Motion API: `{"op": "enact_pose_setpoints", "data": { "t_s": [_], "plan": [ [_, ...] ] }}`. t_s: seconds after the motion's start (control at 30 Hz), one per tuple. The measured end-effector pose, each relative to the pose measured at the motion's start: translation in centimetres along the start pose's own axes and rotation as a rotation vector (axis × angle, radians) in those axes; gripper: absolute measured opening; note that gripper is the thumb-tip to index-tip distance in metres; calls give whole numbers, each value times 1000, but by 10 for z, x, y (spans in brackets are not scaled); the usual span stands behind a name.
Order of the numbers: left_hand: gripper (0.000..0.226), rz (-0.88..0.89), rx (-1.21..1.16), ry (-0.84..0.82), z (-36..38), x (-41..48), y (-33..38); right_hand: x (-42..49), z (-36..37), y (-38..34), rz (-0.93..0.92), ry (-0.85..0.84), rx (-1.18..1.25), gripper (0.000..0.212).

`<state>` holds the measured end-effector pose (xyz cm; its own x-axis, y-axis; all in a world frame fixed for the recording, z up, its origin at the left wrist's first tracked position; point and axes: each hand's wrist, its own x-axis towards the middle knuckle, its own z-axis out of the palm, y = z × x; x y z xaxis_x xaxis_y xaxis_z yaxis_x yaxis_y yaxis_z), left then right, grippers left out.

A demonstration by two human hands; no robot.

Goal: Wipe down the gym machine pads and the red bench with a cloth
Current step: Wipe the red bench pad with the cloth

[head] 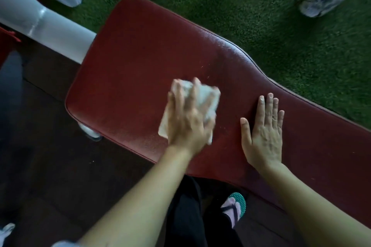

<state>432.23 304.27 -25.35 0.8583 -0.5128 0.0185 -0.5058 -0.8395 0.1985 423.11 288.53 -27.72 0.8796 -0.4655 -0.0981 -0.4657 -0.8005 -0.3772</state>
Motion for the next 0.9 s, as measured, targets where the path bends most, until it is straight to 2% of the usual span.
{"op": "enact_pose_setpoints", "data": {
  "t_s": [0.07,0.1,0.13,0.17,0.27,0.3,0.33,0.4,0.47,0.5,0.53,0.57,0.6,0.7,0.73,0.77,0.8,0.9],
  "plan": [
    [51,237,-12,-44,1,-31,-9,0,-1,4,-6,-1,3,69],
    [49,264,-17,-47,0,-32,-23,0,-1,6,-3,-3,6,69],
    [48,218,-2,-23,-1,-25,-37,1,-2,8,2,-4,8,69],
    [48,106,14,3,-3,-9,-48,1,-2,9,5,-4,6,68],
    [53,-411,-5,96,-11,67,-51,0,-1,11,2,-5,0,68],
    [54,-495,-1,100,-10,86,-39,1,1,11,8,-5,2,68],
    [54,-482,11,109,-6,96,-22,1,1,10,15,-6,7,68],
    [57,-206,-4,77,3,89,7,0,1,11,20,-9,15,68],
    [54,225,1,-11,10,60,12,0,-1,12,11,-23,26,68],
    [50,382,12,-44,9,51,2,0,-2,12,9,-32,36,68],
    [48,444,-1,-48,6,50,-12,1,-3,12,8,-41,47,68],
    [48,398,-14,-20,4,56,-25,1,-4,12,9,-49,57,68],
    [49,266,-22,21,1,68,-33,1,-4,12,10,-55,67,68],
    [51,-277,1,99,-3,119,-27,0,-5,11,6,-62,89,68],
    [51,-351,29,102,-2,132,-15,1,-4,11,4,-62,89,67],
    [51,-330,52,101,1,140,1,1,-4,12,4,-58,88,67],
    [51,-220,55,76,5,143,16,2,-3,13,4,-55,87,68],
    [47,340,55,-60,17,111,37,0,-3,15,-8,-59,74,68]
  ]
}}
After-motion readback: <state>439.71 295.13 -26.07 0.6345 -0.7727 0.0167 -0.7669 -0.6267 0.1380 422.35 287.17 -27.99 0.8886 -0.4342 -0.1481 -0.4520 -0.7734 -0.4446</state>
